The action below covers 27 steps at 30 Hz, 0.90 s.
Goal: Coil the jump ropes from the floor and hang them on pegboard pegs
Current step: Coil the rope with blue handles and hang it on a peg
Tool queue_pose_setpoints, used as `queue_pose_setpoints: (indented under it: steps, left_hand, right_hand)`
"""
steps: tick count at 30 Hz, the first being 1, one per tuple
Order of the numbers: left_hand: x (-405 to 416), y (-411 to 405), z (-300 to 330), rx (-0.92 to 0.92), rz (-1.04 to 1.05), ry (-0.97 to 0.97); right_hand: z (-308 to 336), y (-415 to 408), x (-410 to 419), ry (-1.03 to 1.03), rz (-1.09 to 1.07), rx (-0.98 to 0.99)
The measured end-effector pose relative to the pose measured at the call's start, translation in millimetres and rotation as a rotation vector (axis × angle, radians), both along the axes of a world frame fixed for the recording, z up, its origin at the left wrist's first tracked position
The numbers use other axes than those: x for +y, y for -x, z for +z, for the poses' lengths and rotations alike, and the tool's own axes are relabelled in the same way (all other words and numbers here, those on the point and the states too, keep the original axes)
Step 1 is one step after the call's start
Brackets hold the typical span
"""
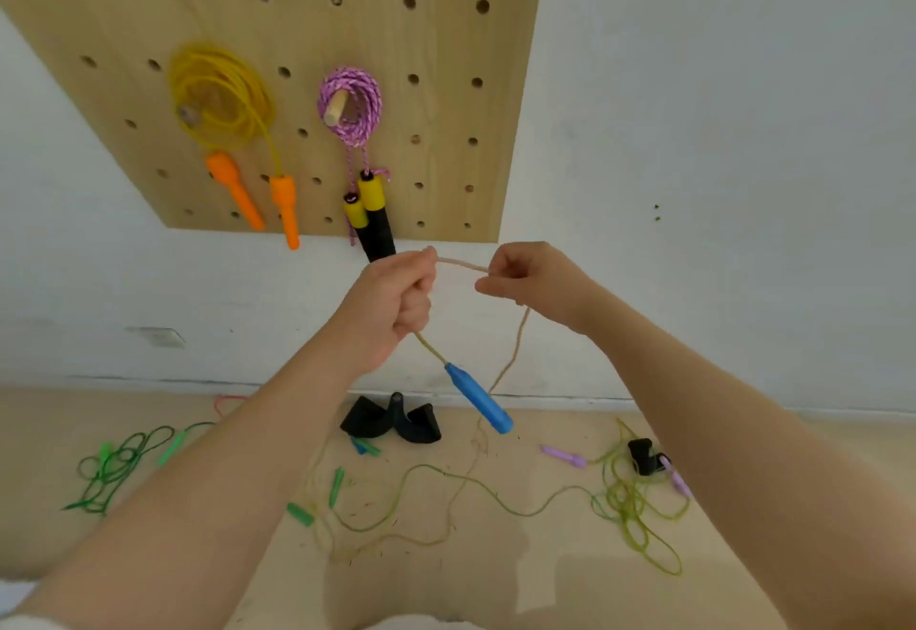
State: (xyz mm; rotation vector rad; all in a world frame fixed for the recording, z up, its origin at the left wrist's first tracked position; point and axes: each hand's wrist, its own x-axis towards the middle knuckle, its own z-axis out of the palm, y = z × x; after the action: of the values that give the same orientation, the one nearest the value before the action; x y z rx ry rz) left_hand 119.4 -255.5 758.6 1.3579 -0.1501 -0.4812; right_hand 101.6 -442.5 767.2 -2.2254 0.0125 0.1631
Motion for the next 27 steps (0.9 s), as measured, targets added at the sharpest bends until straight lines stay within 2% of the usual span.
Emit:
queue_pose_setpoints:
  steps: [3, 5, 8, 10, 12, 13, 16, 18, 20, 22, 27]
  left_hand:
    - [39.8, -7.6, 3.6, 0.139, 0.274, 0.402]
    - [62.0, -12.9, 4.5, 0.172, 0.399, 0.587]
    - [89.2, -15.8, 0.9, 0.194, 0.484, 0.650]
    - [102.8, -18.2, -2.6, 0.208, 0.476, 0.609]
    - [115.1, -20.5, -1.6, 0.220, 0.426, 0.545]
    - [121.6, -22.3, 0.1, 0.224, 0.385, 0.512]
    - [138.2, -26.7, 7.5, 0.191, 0.247, 0.373]
    - [143.9, -29.4, 10.7, 0.140, 0.171, 0.212]
    - [146.6, -29.1, 12.8, 0.088, 0.092, 0.084]
    - [152.2, -28.3, 14.6, 0.068, -0.012, 0.030]
    - [170.9, -26.2, 27.1, 0.015, -0.235, -0.110]
  right_hand:
    - [-8.1, 2.4, -14.5, -0.025, -0.150, 0.038]
    - [-10.0, 1.0, -16.5, -0.191, -0.354, 0.041]
    - [-3.2, -2.5, 3.0, -0.608, -0.630, 0.146]
    - [2.6, -7.2, 27.0, -0.767, -0.636, 0.250]
    - [10.7, -14.3, 57.6, -0.663, -0.541, 0.280]
    - [16.1, -17.1, 73.4, -0.506, -0.466, 0.262]
    - [28.6, -20.3, 117.3, 0.181, -0.127, 0.241]
    - [34.1, -16.6, 144.6, 0.397, 0.159, 0.298]
    - [42.8, -11.2, 168.1, 0.452, 0.368, 0.244]
    - [50.1, -11.2, 186.0, 0.445, 0.413, 0.077]
    - [55.9, -26.5, 198.5, 0.169, 0.072, -0.245]
